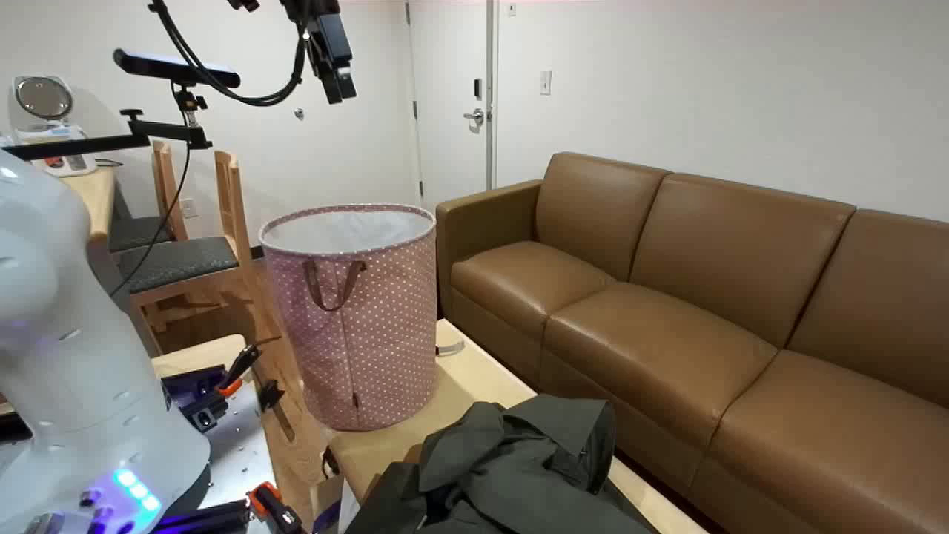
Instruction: Remove the blue cloth from the laundry basket
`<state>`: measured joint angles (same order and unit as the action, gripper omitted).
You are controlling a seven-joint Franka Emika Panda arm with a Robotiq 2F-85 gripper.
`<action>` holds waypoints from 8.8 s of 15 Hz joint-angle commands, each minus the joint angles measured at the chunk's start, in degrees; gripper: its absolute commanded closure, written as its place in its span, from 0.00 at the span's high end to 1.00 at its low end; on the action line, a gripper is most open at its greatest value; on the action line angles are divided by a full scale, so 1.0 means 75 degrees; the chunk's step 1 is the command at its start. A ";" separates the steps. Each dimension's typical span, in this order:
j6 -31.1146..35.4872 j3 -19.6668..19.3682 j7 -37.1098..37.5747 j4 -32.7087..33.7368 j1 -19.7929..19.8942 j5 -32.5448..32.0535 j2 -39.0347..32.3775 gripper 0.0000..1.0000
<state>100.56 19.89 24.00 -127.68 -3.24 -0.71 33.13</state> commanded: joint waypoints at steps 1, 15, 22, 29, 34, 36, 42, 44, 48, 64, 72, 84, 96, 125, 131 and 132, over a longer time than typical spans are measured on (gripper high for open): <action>-0.0016 -0.0117 0.0076 0.0019 -0.0163 -0.0080 -0.0041 1.00; 0.2119 -0.0813 -0.0759 -0.0168 -0.0373 0.0434 -0.0613 1.00; 0.2972 -0.1163 -0.2102 0.0101 -0.1106 0.1967 -0.2470 1.00; 0.2886 -0.1056 -0.2714 0.0635 -0.1267 0.2363 -0.4345 1.00; 0.2883 -0.1050 -0.2547 0.0635 -0.1211 0.2189 -0.4431 1.00; 0.2778 -0.1008 -0.2057 0.0745 -0.1254 0.1829 -0.4484 1.00; 0.3046 -0.0685 -0.1381 0.1115 -0.1647 0.2009 -0.6085 1.00; 0.3364 -0.0648 -0.1330 0.1284 -0.1827 0.1898 -0.6715 1.00; 0.4004 -0.0827 -0.0809 0.1855 -0.2295 0.1409 -0.7925 1.00; 0.1841 -0.1280 0.0872 0.4304 -0.3128 0.1385 -1.0679 1.00; 0.2192 -0.1492 0.0878 0.4596 -0.3188 0.1264 -1.1126 1.00; 0.1832 -0.1346 0.0459 0.5237 -0.2760 0.1684 -1.1881 1.00; 0.1977 -0.1274 0.0329 0.5349 -0.2731 0.2023 -1.2294 0.39; 0.1773 -0.1718 0.0927 0.6998 -0.2720 0.1954 -1.4223 1.00; 0.1508 -0.1585 0.0755 0.7717 -0.2665 0.1959 -1.4866 1.00; 0.1464 -0.1562 0.0733 0.7798 -0.2641 0.1982 -1.4915 0.75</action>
<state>114.39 7.01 30.15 -74.08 -24.18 13.92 -75.52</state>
